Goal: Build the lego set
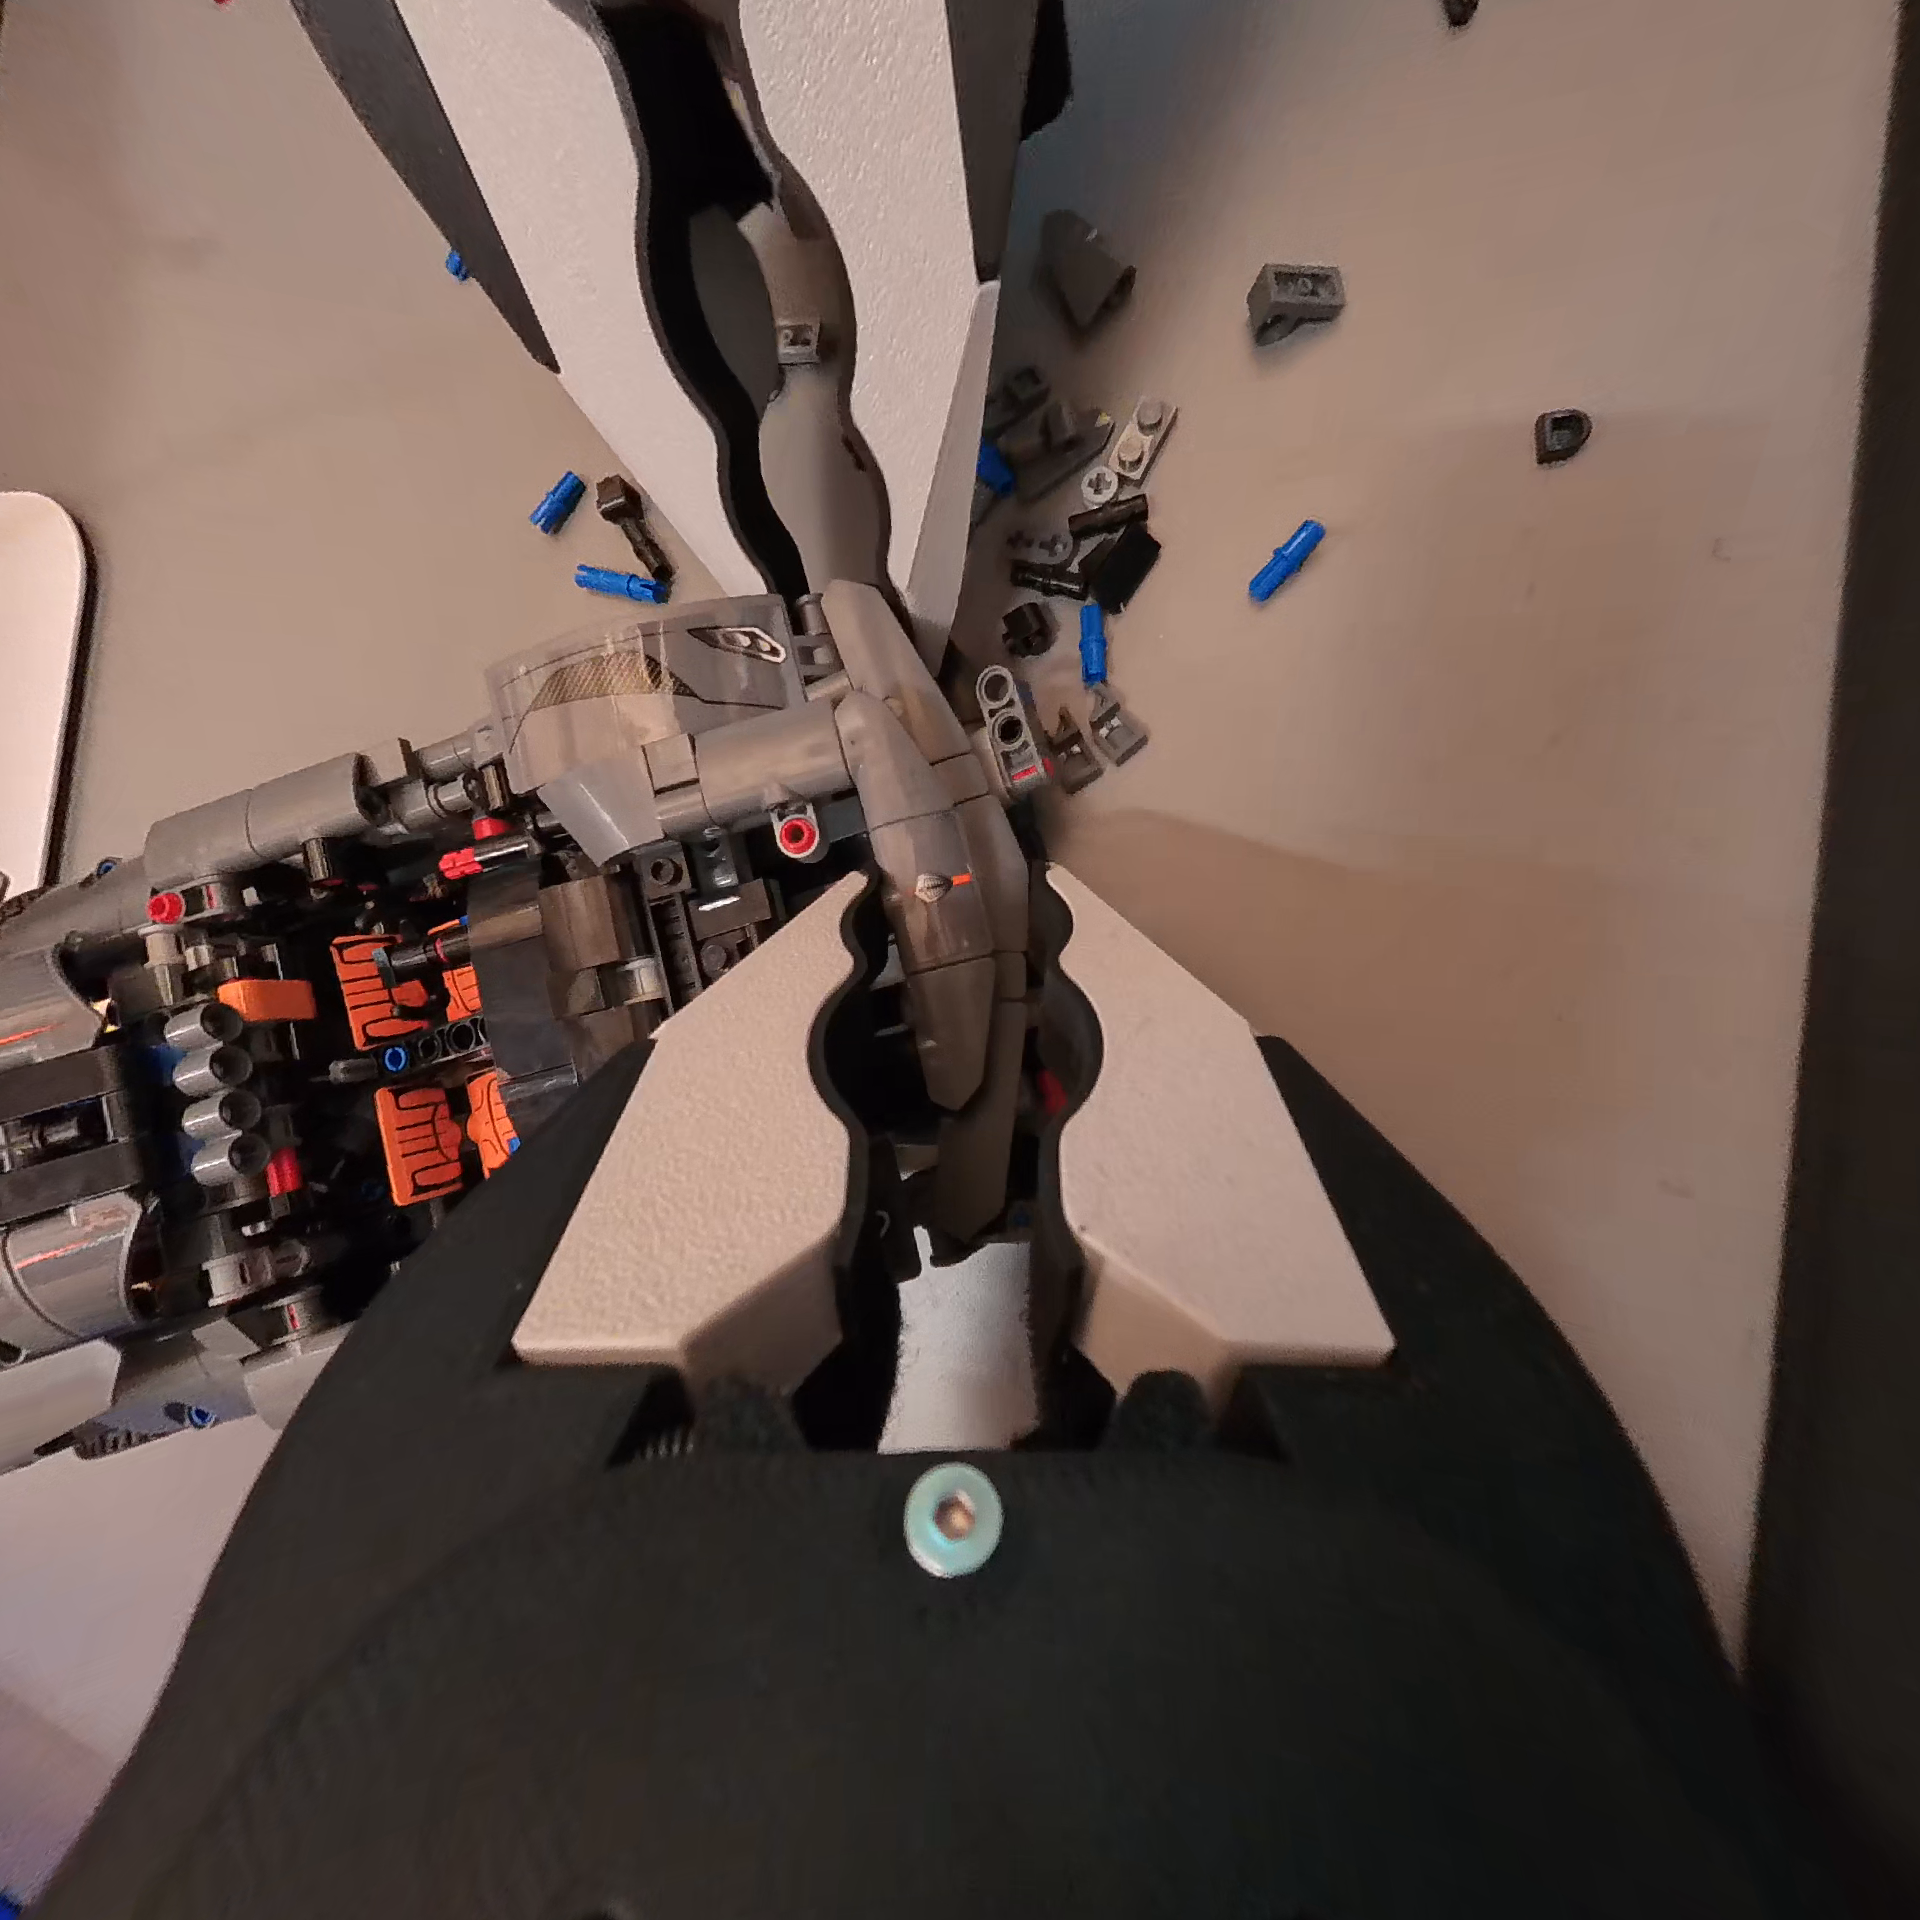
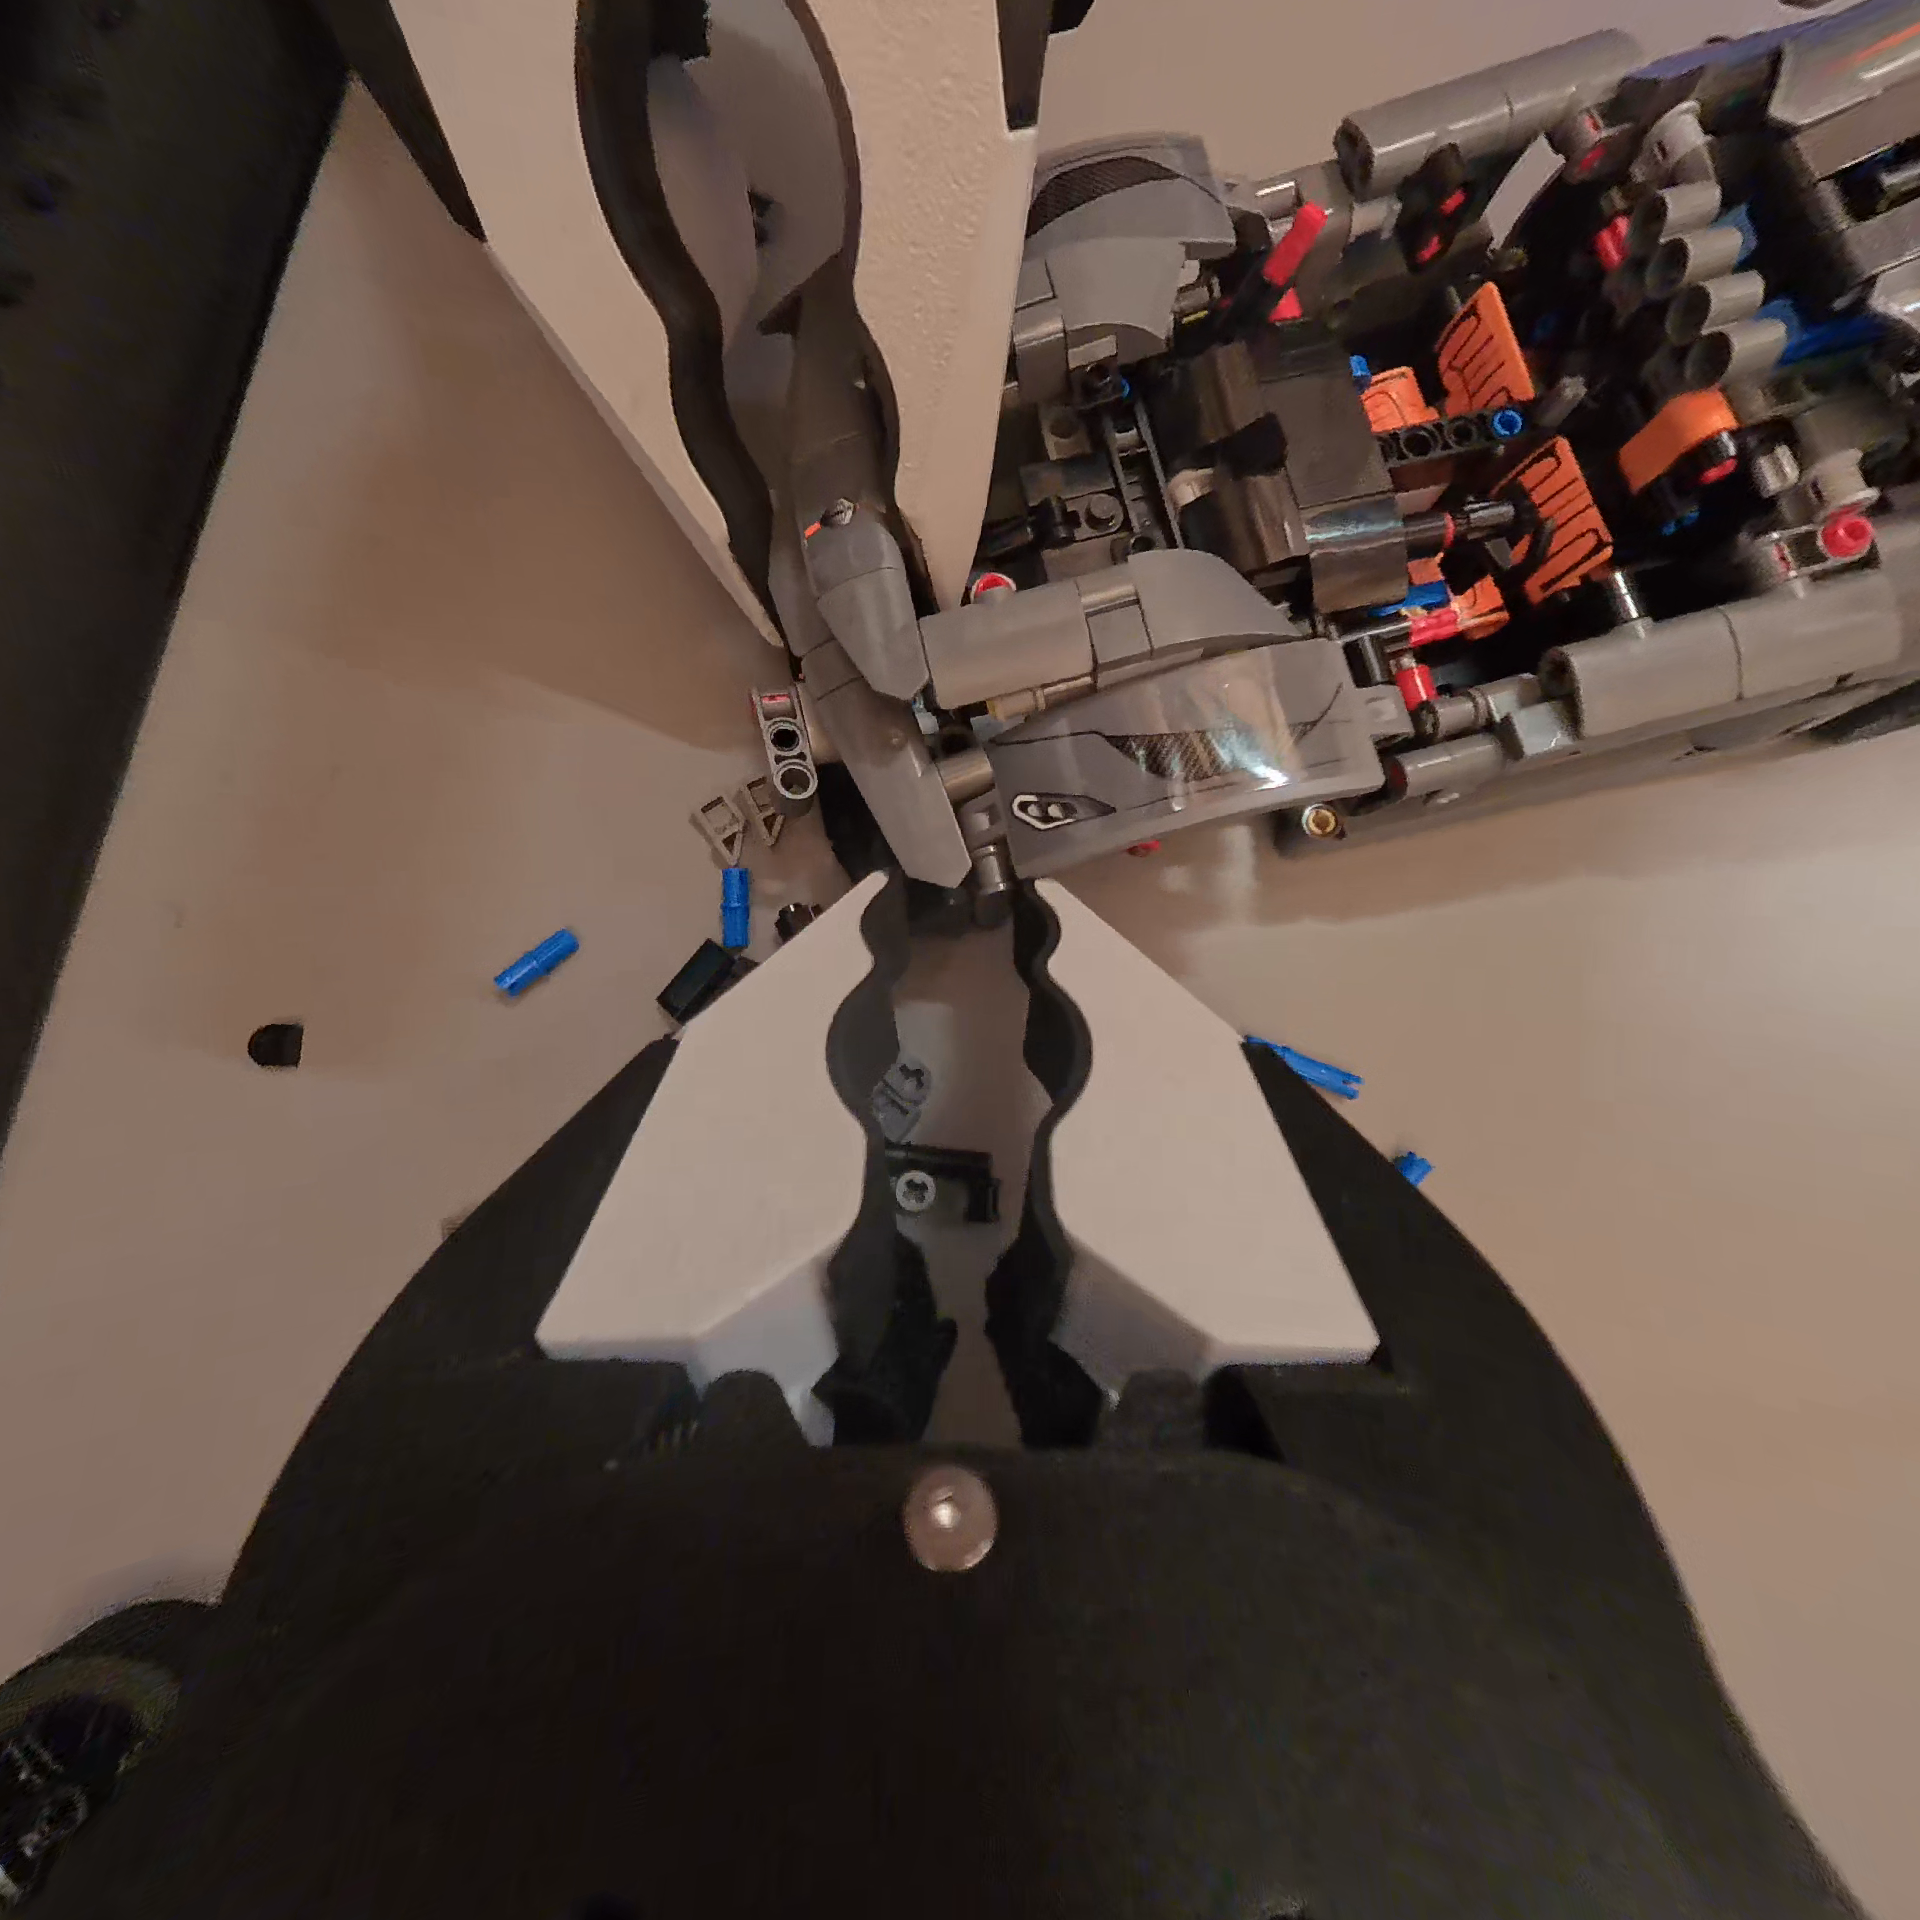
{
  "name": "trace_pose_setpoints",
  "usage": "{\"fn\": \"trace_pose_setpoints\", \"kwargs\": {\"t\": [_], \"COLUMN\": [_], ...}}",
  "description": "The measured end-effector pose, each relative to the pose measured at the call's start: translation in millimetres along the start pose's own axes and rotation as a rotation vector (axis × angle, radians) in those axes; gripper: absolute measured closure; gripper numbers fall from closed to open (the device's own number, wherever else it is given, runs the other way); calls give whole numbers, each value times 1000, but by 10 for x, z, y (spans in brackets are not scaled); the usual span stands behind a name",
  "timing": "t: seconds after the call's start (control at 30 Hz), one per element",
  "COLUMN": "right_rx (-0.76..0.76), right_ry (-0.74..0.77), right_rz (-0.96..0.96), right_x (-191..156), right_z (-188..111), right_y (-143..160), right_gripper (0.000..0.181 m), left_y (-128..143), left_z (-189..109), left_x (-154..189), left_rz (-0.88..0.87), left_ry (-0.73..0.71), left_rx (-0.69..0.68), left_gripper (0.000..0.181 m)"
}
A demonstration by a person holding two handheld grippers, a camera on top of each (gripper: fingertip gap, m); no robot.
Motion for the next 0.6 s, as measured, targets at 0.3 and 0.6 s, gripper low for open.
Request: {"fn": "trace_pose_setpoints", "kwargs": {"t": [0.3, 0.6], "right_rx": [-11, 10], "right_ry": [-70, -104], "right_rz": [129, 143], "right_x": [34, 21], "right_z": [-17, -36], "right_y": [31, 56], "right_gripper": [162, 174], "left_y": [-18, 26], "left_z": [10, 0], "left_x": [-24, -62], "left_rz": [-11, -28], "left_ry": [-23, -22], "left_rx": [-6, -13], "left_gripper": [156, 157]}}
Point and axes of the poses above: each gripper's, where its closed fingertips meet, z out along the fingers, y out of its underside, x = y × z across the jaws, the point moved 3 cm from there along -z, back along the fingers, and after that the axes turned 15 degrees about -x, right-handed, at the moved point
